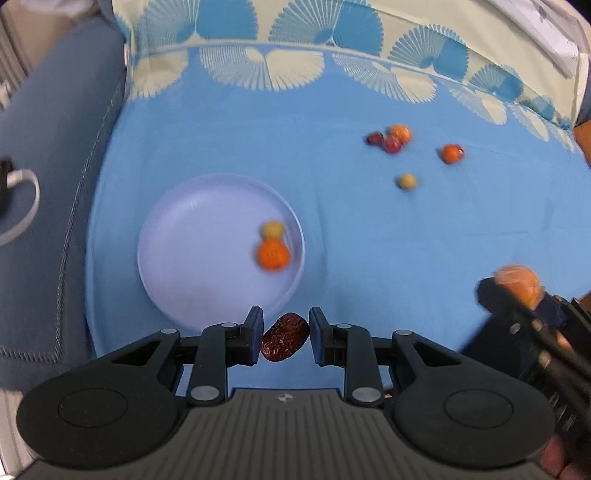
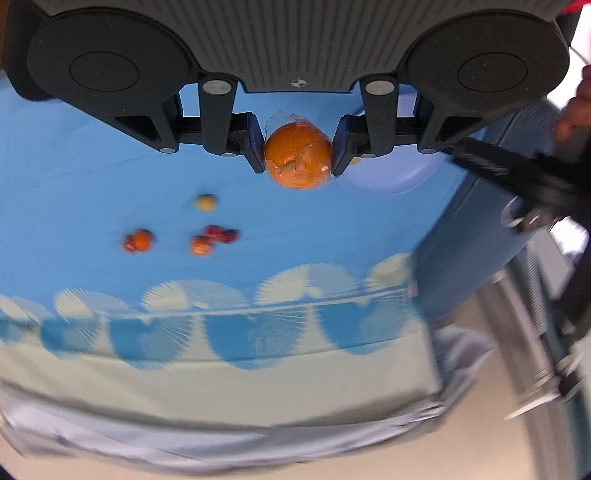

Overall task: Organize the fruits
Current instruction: 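Carry both fruits over the plate and open both tools to release them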

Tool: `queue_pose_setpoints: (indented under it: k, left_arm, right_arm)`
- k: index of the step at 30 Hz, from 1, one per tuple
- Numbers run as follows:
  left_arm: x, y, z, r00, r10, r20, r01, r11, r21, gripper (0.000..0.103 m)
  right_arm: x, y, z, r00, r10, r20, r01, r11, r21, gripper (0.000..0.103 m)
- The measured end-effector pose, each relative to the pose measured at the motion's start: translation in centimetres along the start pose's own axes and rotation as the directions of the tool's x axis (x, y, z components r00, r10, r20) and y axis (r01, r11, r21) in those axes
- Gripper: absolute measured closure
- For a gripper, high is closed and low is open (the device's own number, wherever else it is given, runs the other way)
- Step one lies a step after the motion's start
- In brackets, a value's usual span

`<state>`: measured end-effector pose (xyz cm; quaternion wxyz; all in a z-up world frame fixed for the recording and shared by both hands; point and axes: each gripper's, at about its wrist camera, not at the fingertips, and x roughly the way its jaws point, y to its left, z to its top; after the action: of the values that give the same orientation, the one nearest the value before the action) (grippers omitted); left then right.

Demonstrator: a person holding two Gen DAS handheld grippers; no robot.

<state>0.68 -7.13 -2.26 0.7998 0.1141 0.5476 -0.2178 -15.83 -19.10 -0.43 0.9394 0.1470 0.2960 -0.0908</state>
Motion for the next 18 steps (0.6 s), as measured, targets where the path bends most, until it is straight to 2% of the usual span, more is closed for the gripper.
queue_pose_setpoints:
  k: [3,13,18]
  left_arm:
    - [-1.1,0.8,-1.9,0.999,-0.007,0.038,0.008,1.000,-0.004,0.074]
    - [-3.8,4.5,-5.7,0.995,-0.011,0.100,0.019,0.997,-0.071,0.074]
    - [-4.2,5.9,-6.6,0.995,-0.017,0.102,0.028,0.994,-0.105,0.074]
  right_arm:
    - [-1.4,2.6,-0.3,1.000,0.007,0.016,-0.006,0.995,-0.104,0.063]
    - [-2.7,6.8,-0.3,1.000,0.012,0.027,-0.007,0.979,-0.203,0.063]
    - [-3.0,8.2,-0.3,0.999,0.021,0.029,-0.013,0.968,-0.252,0.063]
